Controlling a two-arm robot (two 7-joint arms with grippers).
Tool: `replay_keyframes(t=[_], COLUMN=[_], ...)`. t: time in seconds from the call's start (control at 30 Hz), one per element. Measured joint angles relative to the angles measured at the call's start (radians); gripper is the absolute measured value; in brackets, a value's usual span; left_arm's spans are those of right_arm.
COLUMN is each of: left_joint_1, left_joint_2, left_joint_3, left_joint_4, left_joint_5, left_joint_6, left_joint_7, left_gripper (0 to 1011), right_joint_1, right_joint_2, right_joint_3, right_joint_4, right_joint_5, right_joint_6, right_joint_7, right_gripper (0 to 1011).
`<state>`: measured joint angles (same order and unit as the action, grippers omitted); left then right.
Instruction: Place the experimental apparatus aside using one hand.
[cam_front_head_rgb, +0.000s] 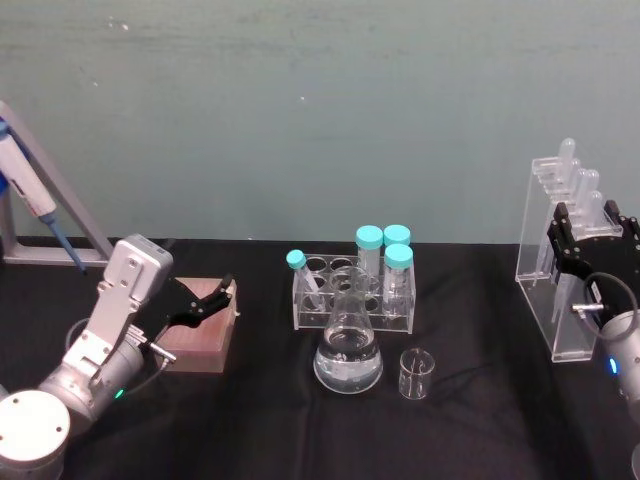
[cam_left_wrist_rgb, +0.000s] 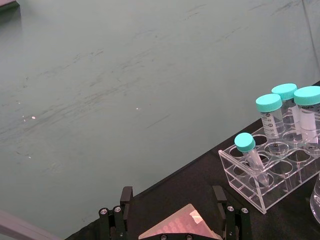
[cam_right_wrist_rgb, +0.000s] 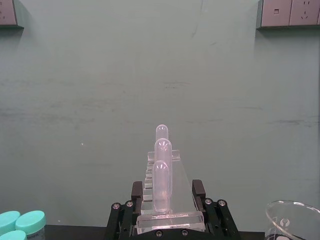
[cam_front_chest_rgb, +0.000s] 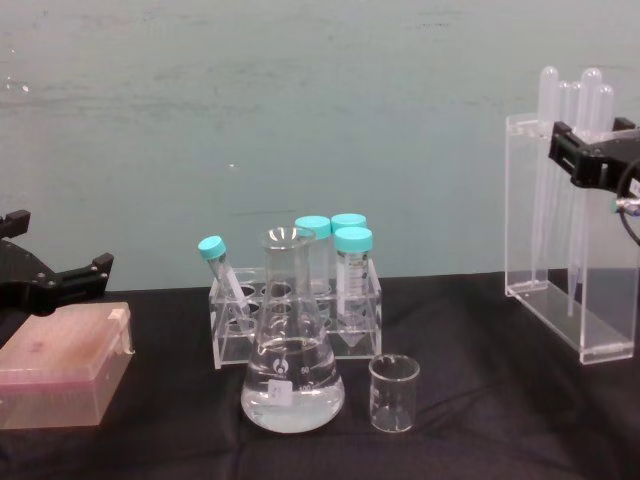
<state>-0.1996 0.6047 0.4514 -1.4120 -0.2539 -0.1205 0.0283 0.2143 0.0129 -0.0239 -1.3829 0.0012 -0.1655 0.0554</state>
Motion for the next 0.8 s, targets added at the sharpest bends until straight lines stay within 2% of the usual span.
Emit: replay_keyframes(t=[0.4,0.8], left_joint_1=[0.000,0.000], left_joint_2=[0.000,0.000], left_joint_3=[0.000,0.000], left_joint_4=[0.000,0.000], left_joint_5=[0.000,0.000], left_joint_6=[0.000,0.000], left_joint_7=[0.000,0.000], left_gripper=[1000,1000], right_joint_1=[0.006,0.012], right_joint_2=[0.030,0.050], right_joint_3=[0.016,0.028], right_joint_4=[0.008,0.018], right_joint_5=[0.032,0.044], right_joint_6=[-0.010,-0.016], right_joint_7=[0.033,0.039], right_gripper=[615,615])
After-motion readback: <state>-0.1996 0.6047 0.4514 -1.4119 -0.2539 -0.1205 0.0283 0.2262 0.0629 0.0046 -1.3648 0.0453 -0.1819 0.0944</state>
